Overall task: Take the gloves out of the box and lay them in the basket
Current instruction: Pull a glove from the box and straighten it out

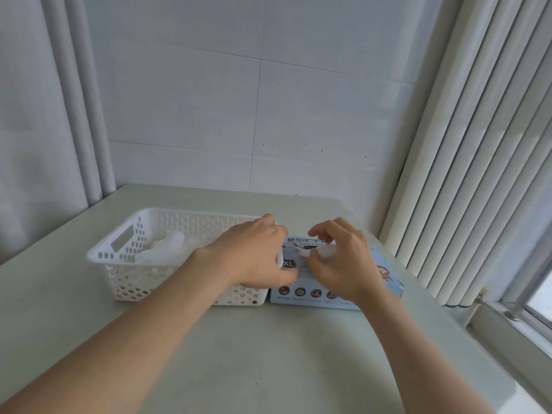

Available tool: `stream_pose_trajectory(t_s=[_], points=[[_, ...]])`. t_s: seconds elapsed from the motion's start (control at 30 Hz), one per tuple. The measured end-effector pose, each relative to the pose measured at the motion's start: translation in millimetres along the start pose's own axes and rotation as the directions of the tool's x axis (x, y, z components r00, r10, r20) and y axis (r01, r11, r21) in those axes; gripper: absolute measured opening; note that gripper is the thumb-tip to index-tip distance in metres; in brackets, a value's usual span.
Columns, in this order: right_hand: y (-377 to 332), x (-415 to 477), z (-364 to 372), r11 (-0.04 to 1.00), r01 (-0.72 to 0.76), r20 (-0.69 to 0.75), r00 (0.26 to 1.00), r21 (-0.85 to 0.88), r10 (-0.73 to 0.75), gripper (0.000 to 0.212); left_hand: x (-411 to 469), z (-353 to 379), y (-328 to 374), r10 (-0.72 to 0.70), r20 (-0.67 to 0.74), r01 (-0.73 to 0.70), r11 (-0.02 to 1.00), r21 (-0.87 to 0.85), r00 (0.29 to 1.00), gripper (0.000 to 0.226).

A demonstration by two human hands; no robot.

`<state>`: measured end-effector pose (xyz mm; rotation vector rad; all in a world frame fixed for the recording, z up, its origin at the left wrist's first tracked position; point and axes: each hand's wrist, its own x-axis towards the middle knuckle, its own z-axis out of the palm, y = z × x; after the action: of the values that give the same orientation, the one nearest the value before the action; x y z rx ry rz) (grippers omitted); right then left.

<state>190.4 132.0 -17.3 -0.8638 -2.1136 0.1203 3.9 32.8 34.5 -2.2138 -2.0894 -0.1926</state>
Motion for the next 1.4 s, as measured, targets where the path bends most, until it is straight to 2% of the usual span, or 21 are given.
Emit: stream_pose_trajectory(t_s=[0.13,0.27,0.37,0.47,0.67,0.77,0.93,1.03,1.1,1.17,1.27,1.33,1.4], points=[[-1,-1,0,0.997,0.034,-0.006,0.999,-0.075,-0.034,0.025,2,3,-1,0.007,-0.028,-0.008,1.0,-0.017,1.0,0.05],[2,-3,-4,0.995,0.012,-0.012,1.0,-0.096,-0.014,0.028,7,10,2,0.113,-0.124,-0.115,0.993,-0.008,0.986,0.052],[7,-2,-2,0.993,-0.027,-0.09,0.996,-0.111,0.017,0.012,9,16,8,0.121,-0.113,-0.125,0.991,-0.035,0.986,0.049],[7,0,-1,0.996,-0.066,-0.205,0.977,-0.06,0.053,0.011,8,23,13,0.12,-0.079,-0.119,0.993,0.02,0.99,0.046],[-11,3,-8,0.994,-0.016,-0.466,0.882,0.11,0.066,0.017,5,24,17,0.12,-0.047,-0.117,0.991,0.065,0.992,0.051],[-20,5,-12,0.989,0.039,-0.573,0.818,0.144,0.051,0.022,6,25,15,0.116,-0.029,-0.115,0.993,0.021,0.993,0.049],[-31,4,-18,0.98,0.063,-0.651,0.755,0.187,0.075,0.028,5,22,15,0.092,-0.037,-0.094,0.994,-0.062,0.995,0.036],[-39,5,-23,0.987,0.078,-0.715,0.697,0.141,0.047,0.027,6,20,16,0.044,-0.041,-0.051,0.976,-0.213,0.998,0.047],[-44,6,-25,0.992,0.088,-0.74,0.673,0.087,0.005,0.026,5,15,18,0.025,-0.048,-0.039,0.947,-0.318,0.999,0.055],[-49,6,-25,0.99,0.092,-0.711,0.704,0.111,0.014,0.024,3,8,21,0.036,-0.105,-0.079,0.893,-0.444,0.994,0.042],[-52,4,-25,0.963,0.024,-0.612,0.776,0.267,0.15,0.023,2,3,26,0.064,-0.256,-0.206,0.788,-0.58,0.964,0.01],[-50,5,-24,0.934,-0.034,-0.547,0.803,0.357,0.238,0.024,5,5,25,0.029,-0.354,-0.276,0.686,-0.673,0.935,0.007],[-47,6,-25,0.893,-0.1,-0.459,0.829,0.44,0.319,0.023,8,6,23,-0.05,-0.405,-0.299,0.593,-0.747,0.913,0.016]])
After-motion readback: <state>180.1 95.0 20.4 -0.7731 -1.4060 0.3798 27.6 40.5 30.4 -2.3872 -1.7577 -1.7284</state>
